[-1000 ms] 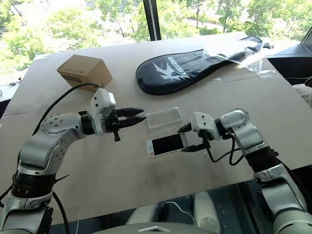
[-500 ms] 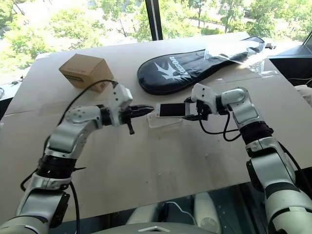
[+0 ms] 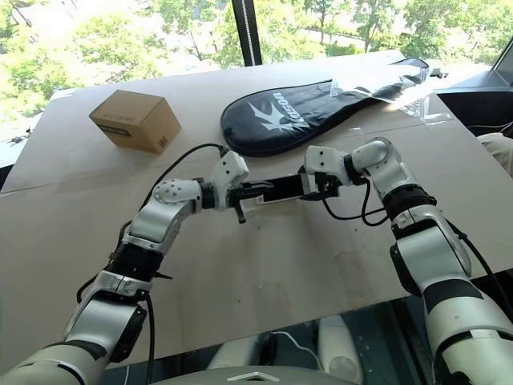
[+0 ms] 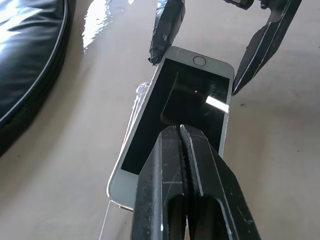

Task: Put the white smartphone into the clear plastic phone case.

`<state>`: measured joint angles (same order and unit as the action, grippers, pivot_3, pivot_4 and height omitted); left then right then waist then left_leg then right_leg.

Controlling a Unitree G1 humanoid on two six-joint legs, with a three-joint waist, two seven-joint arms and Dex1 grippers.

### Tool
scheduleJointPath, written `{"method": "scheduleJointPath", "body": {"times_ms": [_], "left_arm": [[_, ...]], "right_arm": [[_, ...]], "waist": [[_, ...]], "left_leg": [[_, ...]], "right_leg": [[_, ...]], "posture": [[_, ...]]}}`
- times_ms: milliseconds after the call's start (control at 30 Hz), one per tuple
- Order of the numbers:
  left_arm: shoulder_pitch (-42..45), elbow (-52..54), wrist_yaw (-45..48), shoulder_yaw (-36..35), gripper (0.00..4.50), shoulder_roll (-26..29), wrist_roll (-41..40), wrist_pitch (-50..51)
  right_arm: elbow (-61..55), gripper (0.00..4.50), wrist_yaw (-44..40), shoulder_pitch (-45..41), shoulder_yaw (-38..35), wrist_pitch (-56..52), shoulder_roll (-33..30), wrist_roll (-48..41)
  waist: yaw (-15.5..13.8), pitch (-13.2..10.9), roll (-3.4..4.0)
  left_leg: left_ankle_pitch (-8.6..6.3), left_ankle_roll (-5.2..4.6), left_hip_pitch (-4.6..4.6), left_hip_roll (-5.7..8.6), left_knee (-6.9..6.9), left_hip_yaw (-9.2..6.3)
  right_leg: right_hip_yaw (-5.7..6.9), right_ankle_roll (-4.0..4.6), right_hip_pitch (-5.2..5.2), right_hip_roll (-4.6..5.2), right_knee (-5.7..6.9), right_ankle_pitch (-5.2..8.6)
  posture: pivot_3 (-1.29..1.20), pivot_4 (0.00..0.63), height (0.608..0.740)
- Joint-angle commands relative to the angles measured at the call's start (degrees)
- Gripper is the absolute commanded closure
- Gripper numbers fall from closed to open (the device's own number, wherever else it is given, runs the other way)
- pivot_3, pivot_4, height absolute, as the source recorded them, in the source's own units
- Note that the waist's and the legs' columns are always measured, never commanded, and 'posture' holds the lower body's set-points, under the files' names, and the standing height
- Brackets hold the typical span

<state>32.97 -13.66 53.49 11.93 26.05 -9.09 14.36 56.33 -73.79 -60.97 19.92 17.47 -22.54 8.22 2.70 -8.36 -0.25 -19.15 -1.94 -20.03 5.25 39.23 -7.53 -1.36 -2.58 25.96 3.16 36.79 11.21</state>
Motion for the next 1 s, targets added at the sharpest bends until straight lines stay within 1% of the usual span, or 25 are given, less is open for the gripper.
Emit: {"method": "scheduleJointPath", "body": {"times_ms": [33,300,467,567,600,633,733,933,1000], "left_arm": [[-1.0,0.1,-0.5,0.0,4.44,0.3,1.3,-1.0],[-2.7,-2.0,-2.6,0.5,4.44,0.0,3.8,-0.6],[-3.8,-1.9,-2.9,1.3,4.44,-0.5,4.1,-0.2],[-4.6,-1.2,-2.8,1.6,4.50,-0.8,4.1,0.0],[-4.8,-1.1,-2.8,1.7,4.50,-0.9,4.1,0.0],[-5.0,-0.9,-2.7,1.7,4.50,-1.1,4.0,0.1],[-5.3,-0.7,-2.6,1.8,4.50,-1.4,3.9,0.3],[-5.8,-0.9,-2.2,2.1,4.50,-1.5,4.3,0.1],[-5.9,-1.0,-2.2,2.1,4.50,-1.6,4.3,0.0]], "right_arm": [[-0.4,1.56,-2.3,-1.3,1.1,1.4,0.3,1.4],[3.7,1.56,-0.2,-4.5,0.7,2.4,2.7,3.0],[6.9,1.56,5.7,-6.9,-0.5,5.6,3.4,4.2],[7.5,0.81,6.2,-7.1,-0.7,6.4,2.9,4.7],[7.5,0.39,6.7,-7.0,-0.6,6.7,2.6,5.0],[7.4,0.06,6.9,-6.9,-0.7,7.0,2.4,5.0],[6.9,0.06,6.7,-6.6,-1.3,6.8,1.8,4.4],[5.5,0.06,3.4,-5.8,-2.0,4.8,0.3,3.5],[5.9,0.06,3.9,-5.4,-2.2,4.3,0.5,3.6]], "waist": [[-0.1,0.0,0.00],[-0.1,0.0,0.03],[0.0,0.1,0.08],[-0.1,0.1,0.09],[-0.1,0.1,0.11],[-0.2,0.1,0.12],[-0.2,0.1,0.13],[-0.3,0.1,0.16],[-0.3,0.1,0.19]], "left_leg": [[0.00,0.00,0.00,0.00,0.00,-0.01],[0.00,0.00,0.03,0.00,0.06,0.00],[0.00,0.01,0.05,0.00,0.06,0.00],[0.01,0.01,0.06,0.01,0.06,0.00],[0.01,0.01,0.06,0.01,0.07,0.00],[0.01,0.01,0.07,0.01,0.06,0.00],[0.01,0.01,0.08,0.01,0.07,-0.01],[0.01,0.01,0.14,0.02,0.08,-0.03],[0.01,0.01,0.16,0.02,0.08,-0.03]], "right_leg": [[0.02,0.00,0.00,0.00,0.00,0.00],[0.00,0.00,-0.02,0.00,0.07,0.00],[-0.01,0.00,-0.03,-0.01,0.09,0.00],[0.00,0.00,-0.04,-0.01,0.09,0.00],[-0.01,0.00,-0.05,0.00,0.10,0.00],[-0.01,0.00,-0.06,0.00,0.10,0.00],[0.00,0.00,-0.08,0.00,0.10,0.00],[0.02,0.00,-0.20,0.01,0.09,0.00],[0.02,0.00,-0.21,0.01,0.09,0.00]], "posture": [[0.00,0.150,0.740],[0.00,0.150,0.740],[0.00,0.150,0.740],[0.00,0.150,0.740],[0.00,0.150,0.740],[0.00,0.150,0.740],[0.00,0.150,0.740],[0.00,0.150,0.740],[0.00,0.150,0.740]]}}
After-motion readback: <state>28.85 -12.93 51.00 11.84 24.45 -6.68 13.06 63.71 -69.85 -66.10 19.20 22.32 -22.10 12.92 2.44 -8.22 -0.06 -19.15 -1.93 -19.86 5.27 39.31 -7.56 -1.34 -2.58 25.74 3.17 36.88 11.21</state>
